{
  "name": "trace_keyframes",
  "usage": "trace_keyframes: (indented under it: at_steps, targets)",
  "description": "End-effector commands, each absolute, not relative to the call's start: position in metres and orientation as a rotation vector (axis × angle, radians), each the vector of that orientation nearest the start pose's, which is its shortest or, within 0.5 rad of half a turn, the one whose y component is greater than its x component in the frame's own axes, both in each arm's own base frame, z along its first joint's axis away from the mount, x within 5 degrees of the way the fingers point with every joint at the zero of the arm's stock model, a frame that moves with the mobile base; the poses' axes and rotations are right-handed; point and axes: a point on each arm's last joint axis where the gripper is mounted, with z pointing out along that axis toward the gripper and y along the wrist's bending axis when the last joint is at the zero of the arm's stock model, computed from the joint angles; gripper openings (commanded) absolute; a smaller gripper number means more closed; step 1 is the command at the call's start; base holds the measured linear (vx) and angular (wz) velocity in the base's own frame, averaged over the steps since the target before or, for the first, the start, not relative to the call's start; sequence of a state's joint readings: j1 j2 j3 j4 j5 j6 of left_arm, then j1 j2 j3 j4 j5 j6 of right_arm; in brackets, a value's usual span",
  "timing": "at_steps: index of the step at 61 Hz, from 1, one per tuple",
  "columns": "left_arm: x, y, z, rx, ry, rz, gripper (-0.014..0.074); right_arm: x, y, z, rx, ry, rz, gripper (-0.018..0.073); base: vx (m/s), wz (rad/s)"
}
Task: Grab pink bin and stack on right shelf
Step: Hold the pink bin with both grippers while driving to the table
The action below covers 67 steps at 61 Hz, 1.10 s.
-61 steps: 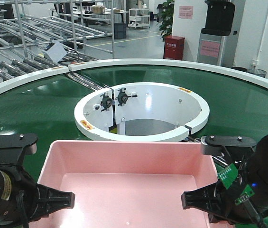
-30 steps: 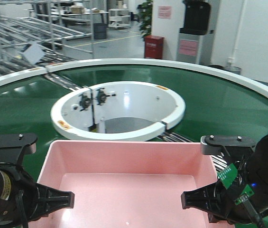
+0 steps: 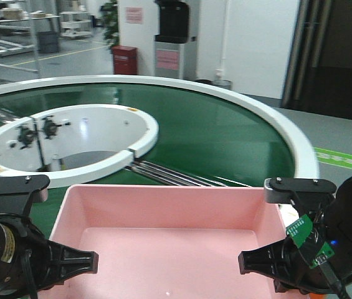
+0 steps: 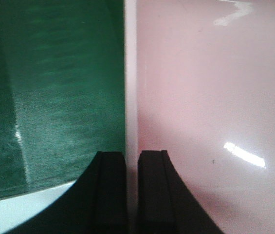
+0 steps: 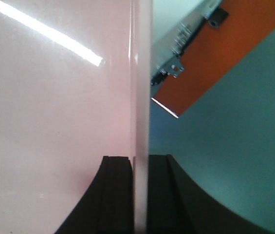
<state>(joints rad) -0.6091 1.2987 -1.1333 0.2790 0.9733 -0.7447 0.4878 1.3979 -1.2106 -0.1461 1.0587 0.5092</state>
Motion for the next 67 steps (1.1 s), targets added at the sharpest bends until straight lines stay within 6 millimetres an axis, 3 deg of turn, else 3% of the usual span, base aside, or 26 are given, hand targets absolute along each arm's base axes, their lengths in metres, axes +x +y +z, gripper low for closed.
trace_keyframes:
  at_steps: [1,67]
  targets:
    - [0.2222,-0.125,0.352,-0.041,2.464,-0.156,0.0057,0.2497,0.109,0.3416,-0.049,2.611,0.041,0.0036,-0.19,-0.49]
    - [0.2222,-0.125,0.352,-0.041,2.464,-0.156,0.0057,0.2497,0.109,0.3416,-0.049,2.611,0.041,0.0036,-0.14,-0.6]
